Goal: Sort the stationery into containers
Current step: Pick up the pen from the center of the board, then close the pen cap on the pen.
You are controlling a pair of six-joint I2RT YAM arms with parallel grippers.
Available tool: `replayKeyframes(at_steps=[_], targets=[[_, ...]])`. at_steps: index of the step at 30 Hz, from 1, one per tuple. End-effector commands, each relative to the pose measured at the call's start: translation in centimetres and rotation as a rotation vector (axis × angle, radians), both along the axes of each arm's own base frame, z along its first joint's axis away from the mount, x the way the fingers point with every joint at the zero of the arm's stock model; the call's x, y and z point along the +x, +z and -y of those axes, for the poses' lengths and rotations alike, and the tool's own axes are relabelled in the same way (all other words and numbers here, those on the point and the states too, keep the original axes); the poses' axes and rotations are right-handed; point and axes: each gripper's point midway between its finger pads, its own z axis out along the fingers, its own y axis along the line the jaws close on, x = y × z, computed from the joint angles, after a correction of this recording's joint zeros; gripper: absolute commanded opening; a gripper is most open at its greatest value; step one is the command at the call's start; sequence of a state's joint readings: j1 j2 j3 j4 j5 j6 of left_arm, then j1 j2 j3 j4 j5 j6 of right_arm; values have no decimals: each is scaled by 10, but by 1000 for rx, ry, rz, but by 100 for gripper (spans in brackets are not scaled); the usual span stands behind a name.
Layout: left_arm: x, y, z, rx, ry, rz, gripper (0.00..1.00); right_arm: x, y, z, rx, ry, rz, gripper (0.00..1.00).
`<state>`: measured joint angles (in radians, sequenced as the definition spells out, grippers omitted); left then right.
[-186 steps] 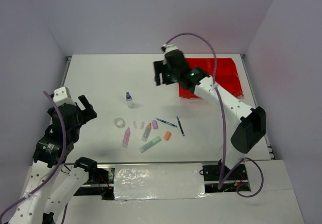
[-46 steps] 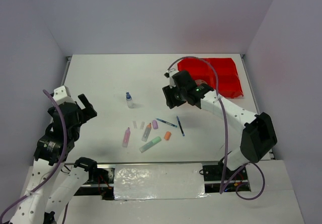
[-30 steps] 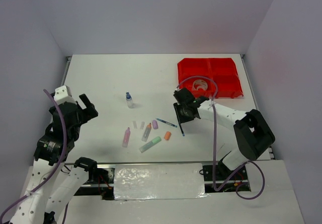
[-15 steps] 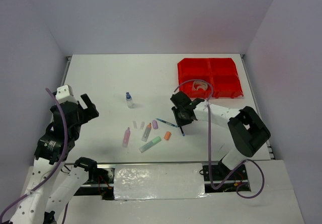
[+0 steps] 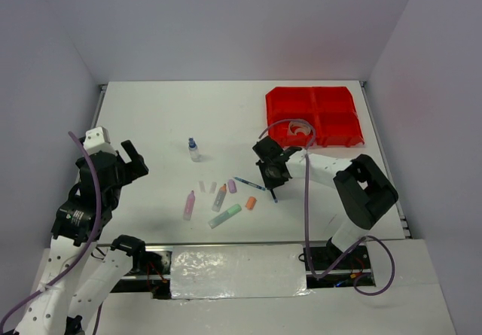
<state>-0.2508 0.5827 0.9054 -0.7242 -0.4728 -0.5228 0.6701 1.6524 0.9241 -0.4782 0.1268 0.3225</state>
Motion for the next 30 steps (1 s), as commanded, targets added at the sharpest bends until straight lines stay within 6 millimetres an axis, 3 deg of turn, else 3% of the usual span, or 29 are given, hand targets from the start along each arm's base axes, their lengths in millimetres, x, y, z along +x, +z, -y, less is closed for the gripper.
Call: replayKeyframes(at_steps=[1,4,7,10,13,16,18,21,22,23,24,26,27,29,30], targets=[[5,15,0,-3,-1,60,99,-7,-21,3,-33,-4,-37,16],[7,16,4,-17,-17,70,99,-6,-11,1,-6,-6,-15,1],[11,20,14,-46,-66,77,99,-3,3,1,10,-16,18,0],[25,22,47,-158,-184,81,99,4,39,4,40,-45,110,0],[42,5,81,-281,-267,20,99,9,76,7,84,-72,190,0],[60,-41,106,-298,-234,-118,98,7,107,12,126,-79,259,0],[60,-64,126,-295,-243,-158,98,1,121,12,158,-53,286,0],[67,-94,146,-264,-236,-209,83,-7,132,22,163,-57,309,0],[73,-107,150,-240,-223,-243,66,-11,131,25,160,-55,311,0],[73,-112,158,-220,-235,-260,58,-13,132,27,165,-53,312,0],[76,-131,157,-177,-198,-305,54,-16,135,29,174,-46,325,0],[80,-139,165,-143,-196,-333,53,-21,137,32,176,-41,327,0],[82,-158,165,-111,-176,-382,53,-22,140,34,181,-45,337,0],[86,-167,171,-93,-171,-416,53,-25,140,37,178,-43,342,0],[86,-184,171,-65,-161,-463,51,-26,140,38,178,-47,343,0]])
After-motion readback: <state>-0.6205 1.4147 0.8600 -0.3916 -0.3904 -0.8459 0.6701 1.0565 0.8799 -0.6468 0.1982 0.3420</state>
